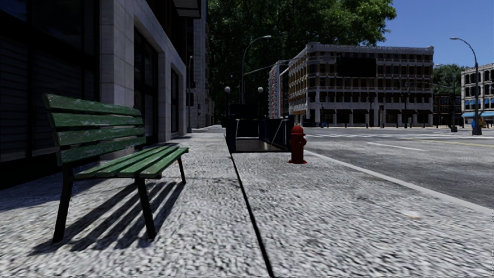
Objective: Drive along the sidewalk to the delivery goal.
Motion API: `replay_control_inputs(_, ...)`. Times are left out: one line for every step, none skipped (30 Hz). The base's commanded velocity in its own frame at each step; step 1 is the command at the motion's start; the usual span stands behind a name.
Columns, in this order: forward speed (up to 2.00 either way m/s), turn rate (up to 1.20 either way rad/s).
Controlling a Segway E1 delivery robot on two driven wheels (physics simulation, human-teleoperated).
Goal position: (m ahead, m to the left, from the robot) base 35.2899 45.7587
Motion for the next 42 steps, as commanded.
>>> replay_control_inputs(1.99, 0.0)
replay_control_inputs(1.99, 0.0)
replay_control_inputs(1.99, 0.0)
replay_control_inputs(1.99, 0.0)
replay_control_inputs(1.99, 0.0)
replay_control_inputs(1.99, 0.0)
replay_control_inputs(1.99, 0.0)
replay_control_inputs(1.99, 0.0)
replay_control_inputs(1.99, 0.0)
replay_control_inputs(1.99, 0.0)
replay_control_inputs(1.99, 0.0)
replay_control_inputs(1.99, 0.0)
replay_control_inputs(1.99, 0.0)
replay_control_inputs(1.99, 0.0)
replay_control_inputs(1.99, 0.0)
replay_control_inputs(2.0, 0.0)
replay_control_inputs(2.0, 0.0)
replay_control_inputs(2.0, 0.0)
replay_control_inputs(2.0, 0.0)
replay_control_inputs(2.0, 0.0)
replay_control_inputs(2.0, 0.0)
replay_control_inputs(2.0, 0.0)
replay_control_inputs(2.0, 0.0)
replay_control_inputs(2.0, 0.0)
replay_control_inputs(2.0, 0.0)
replay_control_inputs(2.0, 0.0)
replay_control_inputs(2.0, 0.0)
replay_control_inputs(2.0, 0.01)
replay_control_inputs(2.0, 0.01)
replay_control_inputs(2.0, 0.07)
replay_control_inputs(2.0, 0.11)
replay_control_inputs(2.0, 0.15)
replay_control_inputs(2.0, 0.15)
replay_control_inputs(2.0, 0.17)
replay_control_inputs(2.0, 0.18)
replay_control_inputs(2.0, 0.19)
replay_control_inputs(2.0, 0.19)
replay_control_inputs(2.0, 0.2)
replay_control_inputs(2.0, 0.22)
replay_control_inputs(2.0, 0.22)
replay_control_inputs(2.0, 0.24)
replay_control_inputs(2.0, 0.28)
